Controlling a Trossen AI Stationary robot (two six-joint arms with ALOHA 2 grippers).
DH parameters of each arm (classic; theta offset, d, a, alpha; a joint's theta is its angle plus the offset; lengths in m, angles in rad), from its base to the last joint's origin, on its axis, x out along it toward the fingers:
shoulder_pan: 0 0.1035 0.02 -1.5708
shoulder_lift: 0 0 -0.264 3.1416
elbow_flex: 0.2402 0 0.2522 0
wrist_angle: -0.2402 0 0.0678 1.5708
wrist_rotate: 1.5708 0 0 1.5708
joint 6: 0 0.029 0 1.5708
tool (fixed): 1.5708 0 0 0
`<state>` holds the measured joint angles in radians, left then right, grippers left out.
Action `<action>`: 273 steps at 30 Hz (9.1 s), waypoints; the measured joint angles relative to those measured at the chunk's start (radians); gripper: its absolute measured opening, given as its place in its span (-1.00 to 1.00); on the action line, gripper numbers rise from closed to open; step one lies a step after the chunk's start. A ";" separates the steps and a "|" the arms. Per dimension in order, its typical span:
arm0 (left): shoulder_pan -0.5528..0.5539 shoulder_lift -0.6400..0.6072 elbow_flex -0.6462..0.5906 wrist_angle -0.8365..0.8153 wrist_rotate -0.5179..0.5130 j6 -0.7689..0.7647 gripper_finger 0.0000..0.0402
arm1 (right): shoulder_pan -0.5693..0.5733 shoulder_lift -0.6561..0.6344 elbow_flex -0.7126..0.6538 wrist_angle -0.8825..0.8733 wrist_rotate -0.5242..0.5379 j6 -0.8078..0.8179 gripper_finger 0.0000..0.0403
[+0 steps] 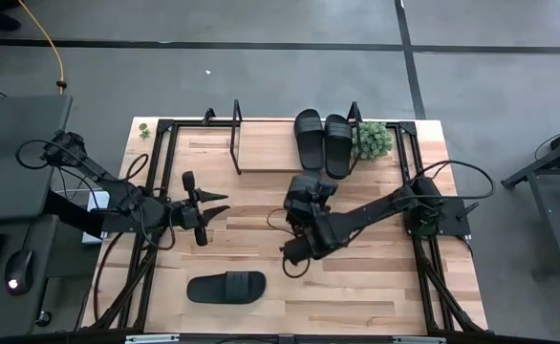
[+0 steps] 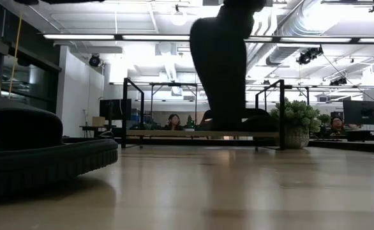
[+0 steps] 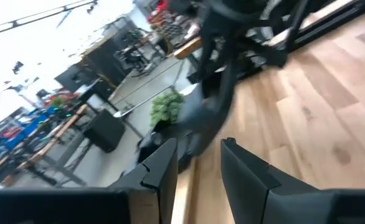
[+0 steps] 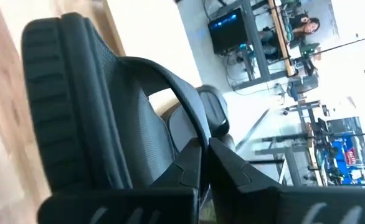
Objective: Pick and place slides into the shelf
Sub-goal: Put the black slipper on the shelf
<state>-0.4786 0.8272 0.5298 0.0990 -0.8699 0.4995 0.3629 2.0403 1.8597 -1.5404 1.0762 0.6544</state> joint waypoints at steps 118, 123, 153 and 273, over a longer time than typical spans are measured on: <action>0.116 0.398 0.290 -0.207 0.036 -0.139 -0.78 | 0.017 -0.140 0.042 0.236 0.040 -0.185 -0.09; 0.211 0.406 0.290 -0.179 0.093 -0.067 -0.84 | 0.030 -0.144 0.042 0.078 0.075 -0.043 -0.09; 0.615 0.674 0.290 0.152 0.397 0.529 -0.81 | 0.031 -0.272 0.042 -0.031 0.030 -0.062 -0.09; 0.484 0.921 0.361 0.046 0.084 0.287 0.05 | 0.056 -0.347 -0.076 -0.015 -0.033 0.002 -0.09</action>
<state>0.0058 1.7482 0.8910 0.1453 -0.7862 0.7866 0.4193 1.6936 1.7840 -1.5553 1.0437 0.6563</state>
